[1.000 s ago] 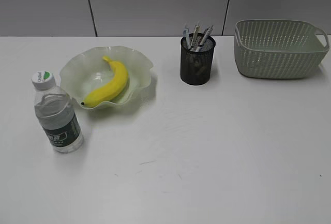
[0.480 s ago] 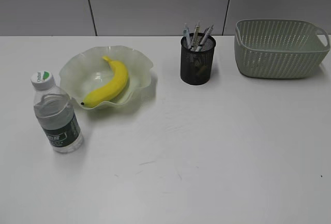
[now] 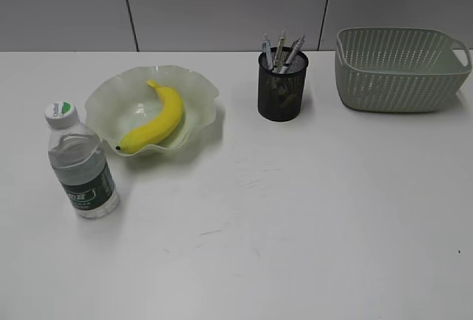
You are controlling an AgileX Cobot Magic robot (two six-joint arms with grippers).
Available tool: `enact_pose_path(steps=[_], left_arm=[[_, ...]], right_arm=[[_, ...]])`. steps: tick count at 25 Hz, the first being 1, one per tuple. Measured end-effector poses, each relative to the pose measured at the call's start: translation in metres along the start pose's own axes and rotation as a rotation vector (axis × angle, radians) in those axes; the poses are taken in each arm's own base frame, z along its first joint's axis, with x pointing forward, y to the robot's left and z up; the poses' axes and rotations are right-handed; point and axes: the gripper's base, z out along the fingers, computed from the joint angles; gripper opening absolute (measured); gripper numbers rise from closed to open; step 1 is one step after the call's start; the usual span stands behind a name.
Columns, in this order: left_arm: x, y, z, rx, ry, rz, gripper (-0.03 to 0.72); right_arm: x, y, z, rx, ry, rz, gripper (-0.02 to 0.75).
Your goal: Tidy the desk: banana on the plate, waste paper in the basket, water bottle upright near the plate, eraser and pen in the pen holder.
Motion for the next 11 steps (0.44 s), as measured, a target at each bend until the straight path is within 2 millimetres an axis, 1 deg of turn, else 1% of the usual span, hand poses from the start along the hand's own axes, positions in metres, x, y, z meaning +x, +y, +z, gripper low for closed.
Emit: enact_pose_path(steps=[11], left_arm=[[0.0000, 0.0000, 0.0000, 0.000, 0.000, 0.000, 0.309]], right_arm=[[0.0000, 0.0000, 0.0000, 0.000, 0.000, 0.000, 0.351]])
